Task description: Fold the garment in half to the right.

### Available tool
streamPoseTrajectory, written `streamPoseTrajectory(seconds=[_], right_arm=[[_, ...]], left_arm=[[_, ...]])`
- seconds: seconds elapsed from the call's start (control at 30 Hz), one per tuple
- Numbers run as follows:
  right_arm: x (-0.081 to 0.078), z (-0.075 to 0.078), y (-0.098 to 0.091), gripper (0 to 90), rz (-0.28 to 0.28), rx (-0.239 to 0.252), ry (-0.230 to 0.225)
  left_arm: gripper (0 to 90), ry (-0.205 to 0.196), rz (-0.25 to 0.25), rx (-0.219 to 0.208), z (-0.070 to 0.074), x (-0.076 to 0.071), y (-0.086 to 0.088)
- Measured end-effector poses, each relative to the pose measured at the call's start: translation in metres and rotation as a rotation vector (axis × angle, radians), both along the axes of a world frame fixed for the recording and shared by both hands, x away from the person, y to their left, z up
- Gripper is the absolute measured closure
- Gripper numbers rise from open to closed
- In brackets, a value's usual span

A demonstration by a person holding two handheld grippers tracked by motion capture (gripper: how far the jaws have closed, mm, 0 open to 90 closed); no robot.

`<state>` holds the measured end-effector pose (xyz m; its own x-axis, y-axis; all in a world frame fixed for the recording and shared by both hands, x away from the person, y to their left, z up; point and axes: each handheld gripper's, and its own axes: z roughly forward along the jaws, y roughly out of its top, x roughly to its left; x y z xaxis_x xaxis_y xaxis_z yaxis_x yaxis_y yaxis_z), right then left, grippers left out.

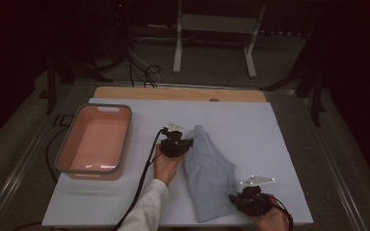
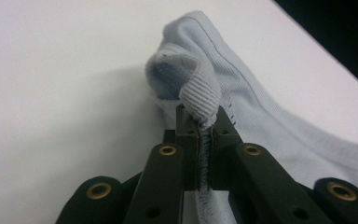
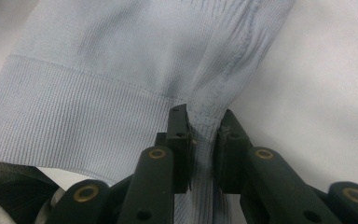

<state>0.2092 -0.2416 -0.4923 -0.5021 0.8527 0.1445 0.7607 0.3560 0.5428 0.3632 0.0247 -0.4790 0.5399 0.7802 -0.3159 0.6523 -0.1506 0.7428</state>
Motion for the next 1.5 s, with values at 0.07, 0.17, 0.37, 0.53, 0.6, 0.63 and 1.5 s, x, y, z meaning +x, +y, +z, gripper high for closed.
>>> streamPoseTrajectory(seconds=[0.07,0.17,0.37,0.53,0.6,0.63,1.5], right_arm=[[0.001,0.0,0.001,79.0,0.001,0.004,-0.002],[0.004,0.001,0.006,79.0,-0.001,0.014,-0.011],[0.008,-0.001,0.014,79.0,-0.002,-0.011,-0.017],[0.007,-0.001,0.014,79.0,-0.007,-0.009,-0.014],[0.007,-0.001,0.014,79.0,-0.007,-0.007,-0.014],[0.007,-0.001,0.014,79.0,-0.006,-0.007,-0.014],[0.007,-0.002,0.017,78.8,0.002,-0.023,-0.018]], left_arm=[[86.7,-0.033,0.013,-0.002,0.007,0.0,0.004],[86.9,-0.052,0.032,-0.006,0.012,0.001,0.009],[75.5,0.014,0.026,0.035,0.0,0.013,0.012],[35.6,0.02,0.034,0.038,-0.004,0.012,0.014],[32.2,0.021,0.041,0.043,-0.004,0.011,0.014],[28.4,0.024,0.041,0.035,-0.004,0.01,0.015],[21.0,0.202,-0.036,-0.037,-0.041,0.019,-0.002]])
